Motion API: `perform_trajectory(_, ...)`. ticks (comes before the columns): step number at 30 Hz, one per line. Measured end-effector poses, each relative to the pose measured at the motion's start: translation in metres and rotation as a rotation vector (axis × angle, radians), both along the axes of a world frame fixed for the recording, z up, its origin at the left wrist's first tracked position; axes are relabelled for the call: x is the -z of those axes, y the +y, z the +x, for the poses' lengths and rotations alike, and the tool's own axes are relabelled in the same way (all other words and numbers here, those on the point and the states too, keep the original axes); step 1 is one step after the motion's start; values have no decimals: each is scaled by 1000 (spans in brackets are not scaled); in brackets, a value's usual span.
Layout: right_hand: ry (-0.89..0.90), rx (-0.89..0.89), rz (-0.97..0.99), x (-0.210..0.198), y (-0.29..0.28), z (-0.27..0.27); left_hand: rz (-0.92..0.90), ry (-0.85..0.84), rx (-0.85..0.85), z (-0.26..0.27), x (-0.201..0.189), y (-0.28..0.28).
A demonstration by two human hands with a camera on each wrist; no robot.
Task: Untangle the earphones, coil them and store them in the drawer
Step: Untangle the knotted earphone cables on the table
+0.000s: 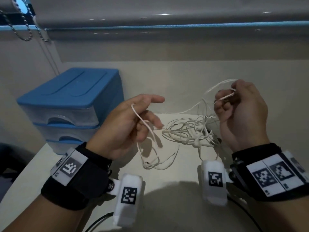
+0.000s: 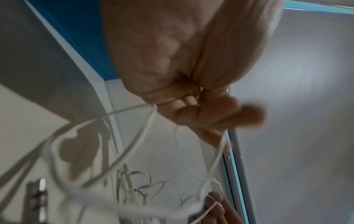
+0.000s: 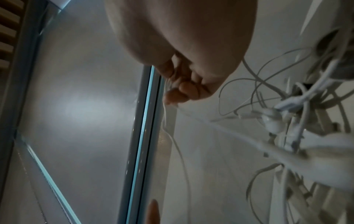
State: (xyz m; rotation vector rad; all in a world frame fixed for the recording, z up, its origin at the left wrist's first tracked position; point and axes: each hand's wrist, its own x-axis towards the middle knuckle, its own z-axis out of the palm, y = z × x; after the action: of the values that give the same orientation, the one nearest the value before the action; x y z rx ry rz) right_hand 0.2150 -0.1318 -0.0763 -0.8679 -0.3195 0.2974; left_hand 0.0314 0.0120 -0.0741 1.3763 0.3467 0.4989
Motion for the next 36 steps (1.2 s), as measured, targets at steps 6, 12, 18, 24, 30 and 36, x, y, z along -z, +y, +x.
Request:
perform_trajectory(6,-93,-227,-90,-4,2,-13,-4,-90,-99,2,2,6)
perform_trajectory(12,-113,-449,50,-8,-3,-19,359,155,-177,4,7,2)
perform_trajectory(18,-299,-490,-2,-5,-3,-16,488,194,-229,1,5,-2)
perform_trajectory(24,-345,-451,-177,2,5,-20,574,185,-237,1,8,-1)
perform_trajectory(30,-429,-584,-65,0,2,-26,562,124,28,3,7,-8)
perform_trajectory(36,-428,-605,-51,1,4,-30,554,106,117,10,12,-12)
